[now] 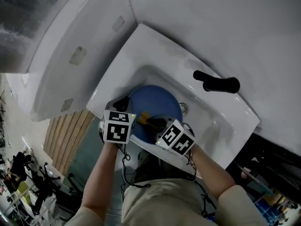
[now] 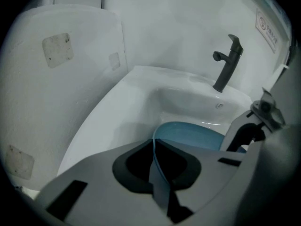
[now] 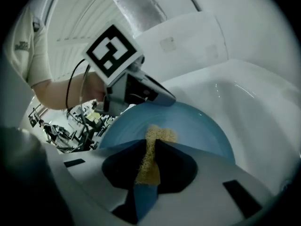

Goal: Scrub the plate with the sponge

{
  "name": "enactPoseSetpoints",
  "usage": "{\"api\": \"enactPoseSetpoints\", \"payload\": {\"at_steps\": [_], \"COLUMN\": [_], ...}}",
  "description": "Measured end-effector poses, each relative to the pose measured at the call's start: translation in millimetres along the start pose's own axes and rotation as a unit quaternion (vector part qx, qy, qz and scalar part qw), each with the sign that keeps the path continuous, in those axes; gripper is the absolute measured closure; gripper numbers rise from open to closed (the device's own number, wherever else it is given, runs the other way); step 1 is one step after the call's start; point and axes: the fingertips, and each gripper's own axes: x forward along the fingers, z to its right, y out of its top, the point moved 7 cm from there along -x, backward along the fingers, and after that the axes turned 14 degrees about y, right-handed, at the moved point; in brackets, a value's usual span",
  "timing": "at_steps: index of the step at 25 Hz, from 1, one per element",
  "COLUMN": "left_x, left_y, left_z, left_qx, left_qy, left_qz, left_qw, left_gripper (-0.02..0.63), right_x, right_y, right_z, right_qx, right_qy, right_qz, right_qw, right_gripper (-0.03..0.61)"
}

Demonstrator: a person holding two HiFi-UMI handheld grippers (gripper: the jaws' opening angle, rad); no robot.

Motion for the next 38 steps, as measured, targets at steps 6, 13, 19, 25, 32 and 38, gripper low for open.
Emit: {"api": "enactPoseSetpoints", "payload": {"at_steps": [6,13,19,25,32,38], "left_x": [0,1,2,2,-1,-3], "left_y": [-1,-1,-1,-2,-1,3], "left_z": [3,8,10,9,6,-6], "left_qx": [0.016,0.038,0.047,0.044,0.023,-0.007], "left_qy": [0.004,0.003,0.001,0.002,-0.014,0.004], "left_qz": [0.002,0.000,-0.001,0.001,0.011,0.032], "left_qw": [0.9999,0.9993,0.9989,0.9990,0.9996,0.9994], "left_gripper": [0.588,0.588,0.588,0.595,0.595,0.569], "right_x": [8,-6,-31,-33,-15,-15], "right_y": [6,-19,-57,-58,-17,24], "right_z": [51,86,75,19,-14,-3], "right_qx": [-0.006,-0.001,0.023,0.038,0.035,0.045], "right_qy": [-0.088,-0.171,-0.175,-0.093,-0.033,-0.048], "right_qz": [-0.023,-0.107,-0.136,-0.106,0.004,0.147], "right_qw": [0.996,0.979,0.975,0.989,0.999,0.987], "right_gripper": [0.509,0.508,0.508,0.505,0.505,0.505]}}
